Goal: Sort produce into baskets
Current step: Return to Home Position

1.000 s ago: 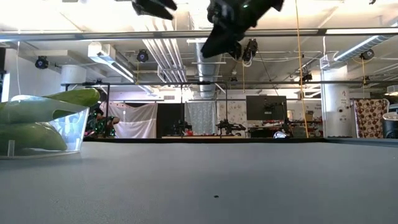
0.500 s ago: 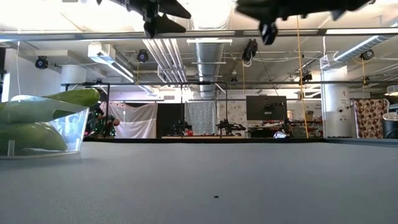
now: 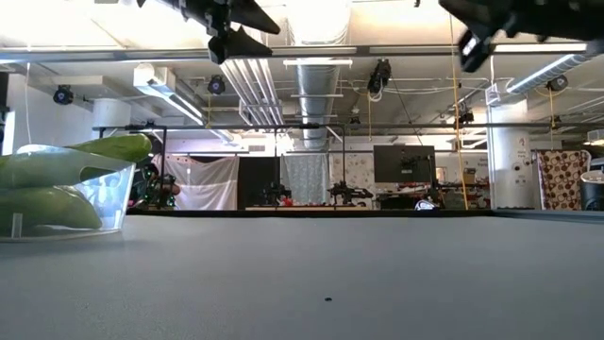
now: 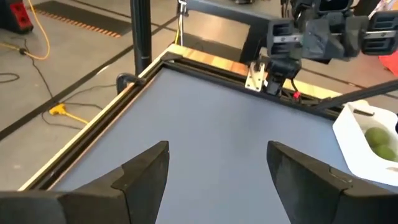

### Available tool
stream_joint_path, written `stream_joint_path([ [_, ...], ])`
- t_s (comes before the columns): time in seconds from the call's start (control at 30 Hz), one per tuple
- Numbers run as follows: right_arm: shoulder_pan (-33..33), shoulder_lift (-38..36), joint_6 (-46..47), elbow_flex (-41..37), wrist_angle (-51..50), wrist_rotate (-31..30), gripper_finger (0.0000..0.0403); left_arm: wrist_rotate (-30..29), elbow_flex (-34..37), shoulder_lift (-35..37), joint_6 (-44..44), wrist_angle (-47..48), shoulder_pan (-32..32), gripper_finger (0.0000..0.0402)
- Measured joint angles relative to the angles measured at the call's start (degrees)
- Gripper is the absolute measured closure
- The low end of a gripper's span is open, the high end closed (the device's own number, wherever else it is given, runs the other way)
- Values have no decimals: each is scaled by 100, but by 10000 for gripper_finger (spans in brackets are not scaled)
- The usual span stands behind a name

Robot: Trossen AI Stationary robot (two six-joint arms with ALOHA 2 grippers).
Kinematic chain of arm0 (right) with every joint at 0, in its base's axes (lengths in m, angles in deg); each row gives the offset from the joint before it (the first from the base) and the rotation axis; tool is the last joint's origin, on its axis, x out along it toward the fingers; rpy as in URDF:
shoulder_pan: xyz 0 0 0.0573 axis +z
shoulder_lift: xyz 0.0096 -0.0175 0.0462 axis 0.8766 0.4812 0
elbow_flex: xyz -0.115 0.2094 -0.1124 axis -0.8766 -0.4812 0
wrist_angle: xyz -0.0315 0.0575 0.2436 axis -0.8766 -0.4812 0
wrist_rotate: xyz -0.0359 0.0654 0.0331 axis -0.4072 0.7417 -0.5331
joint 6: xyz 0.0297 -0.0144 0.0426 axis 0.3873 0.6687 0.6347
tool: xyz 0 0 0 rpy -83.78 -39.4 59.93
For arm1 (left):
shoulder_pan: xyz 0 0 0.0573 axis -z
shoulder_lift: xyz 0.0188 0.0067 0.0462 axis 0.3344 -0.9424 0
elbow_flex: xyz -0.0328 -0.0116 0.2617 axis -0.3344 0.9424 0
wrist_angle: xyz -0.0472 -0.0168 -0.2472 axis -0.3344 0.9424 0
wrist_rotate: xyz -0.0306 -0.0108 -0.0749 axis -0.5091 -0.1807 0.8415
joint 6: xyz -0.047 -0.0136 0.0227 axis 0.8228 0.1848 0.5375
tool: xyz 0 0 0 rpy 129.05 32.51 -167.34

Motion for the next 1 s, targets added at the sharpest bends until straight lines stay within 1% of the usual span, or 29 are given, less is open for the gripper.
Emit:
stream_joint_path([
  [0.07,139,-407,-47,-273,-2,-399,351,32,10,87,10,148,3,148],
  [0.1,197,-607,-117,-409,-2,-472,351,110,27,136,21,164,4,148],
  [0.2,391,-1217,-340,-842,120,-265,351,426,157,335,28,47,4,148],
  [0.27,496,-1623,-487,-1125,270,-154,351,579,328,502,86,-220,7,148],
  [0.4,660,-2274,-911,-1781,871,-42,351,601,852,878,448,-726,6,148],
  [0.47,698,-2528,-974,-1780,630,134,351,601,1149,1057,634,-855,4,148],
  [0.53,710,-2649,-987,-1789,301,203,351,621,1451,1267,752,-997,4,148],
  [0.67,700,-2792,-900,-1789,-278,64,351,954,2002,1690,908,-1462,9,148],
  [0.73,701,-2783,-906,-1790,-908,-350,351,1027,2214,1894,990,-1674,21,148],
  [0.83,698,-2752,-843,-1790,-2117,-1293,351,1162,2445,2284,978,-1700,36,148],
  [0.87,697,-2698,-709,-1784,-2183,-1505,351,1241,2529,2436,954,-1704,61,148],
  [0.93,679,-2397,-779,-1740,-2194,-1642,351,1498,2711,2782,881,-1692,143,148],
  [1.0,675,-2248,-931,-1668,-2192,-1645,351,1669,2899,3166,727,-1701,245,148],
])
